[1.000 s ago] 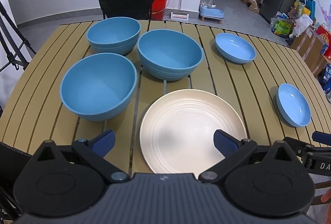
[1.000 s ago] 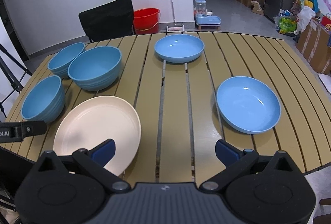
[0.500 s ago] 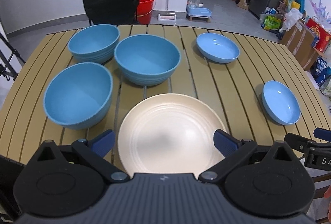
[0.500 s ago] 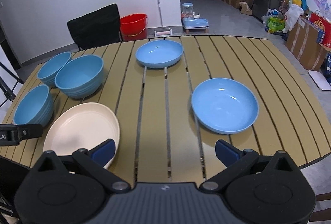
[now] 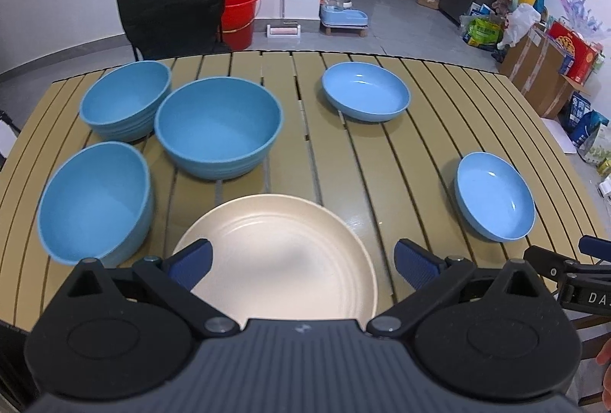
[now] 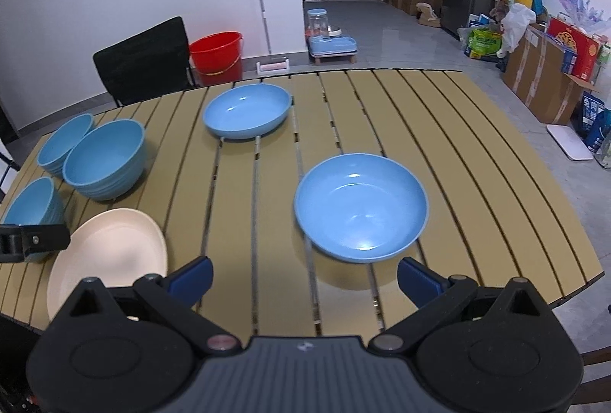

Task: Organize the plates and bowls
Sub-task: 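Move both open tools to the shallow blue plate beside the cream plate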

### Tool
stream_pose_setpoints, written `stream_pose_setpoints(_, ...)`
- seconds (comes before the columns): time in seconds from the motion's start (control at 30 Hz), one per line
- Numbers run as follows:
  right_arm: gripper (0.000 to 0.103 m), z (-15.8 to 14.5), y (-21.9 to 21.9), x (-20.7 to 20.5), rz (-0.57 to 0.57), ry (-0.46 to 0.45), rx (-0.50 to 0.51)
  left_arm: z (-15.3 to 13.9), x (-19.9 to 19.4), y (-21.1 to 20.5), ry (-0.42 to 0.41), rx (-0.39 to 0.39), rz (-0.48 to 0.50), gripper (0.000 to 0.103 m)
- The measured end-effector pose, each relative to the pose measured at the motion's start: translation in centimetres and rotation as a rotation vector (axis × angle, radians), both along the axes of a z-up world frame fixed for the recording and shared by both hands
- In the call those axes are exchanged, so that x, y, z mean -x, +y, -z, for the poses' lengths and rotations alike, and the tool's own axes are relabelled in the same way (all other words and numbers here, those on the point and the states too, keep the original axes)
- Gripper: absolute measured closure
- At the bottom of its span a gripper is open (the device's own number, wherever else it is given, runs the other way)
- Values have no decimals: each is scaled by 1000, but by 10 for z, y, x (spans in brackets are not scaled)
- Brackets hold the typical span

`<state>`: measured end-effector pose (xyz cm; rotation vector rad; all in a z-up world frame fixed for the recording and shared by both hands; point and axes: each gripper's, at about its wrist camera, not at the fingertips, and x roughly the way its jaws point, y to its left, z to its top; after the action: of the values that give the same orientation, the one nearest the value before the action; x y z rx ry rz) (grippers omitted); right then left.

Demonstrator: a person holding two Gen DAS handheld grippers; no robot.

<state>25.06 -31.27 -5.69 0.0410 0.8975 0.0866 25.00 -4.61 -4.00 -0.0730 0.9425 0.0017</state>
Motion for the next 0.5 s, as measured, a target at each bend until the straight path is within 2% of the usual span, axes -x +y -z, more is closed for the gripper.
stream_pose_setpoints(0.5,0,17,-40,-30,56,24,16,10,-47,-57,22,-6,74,0)
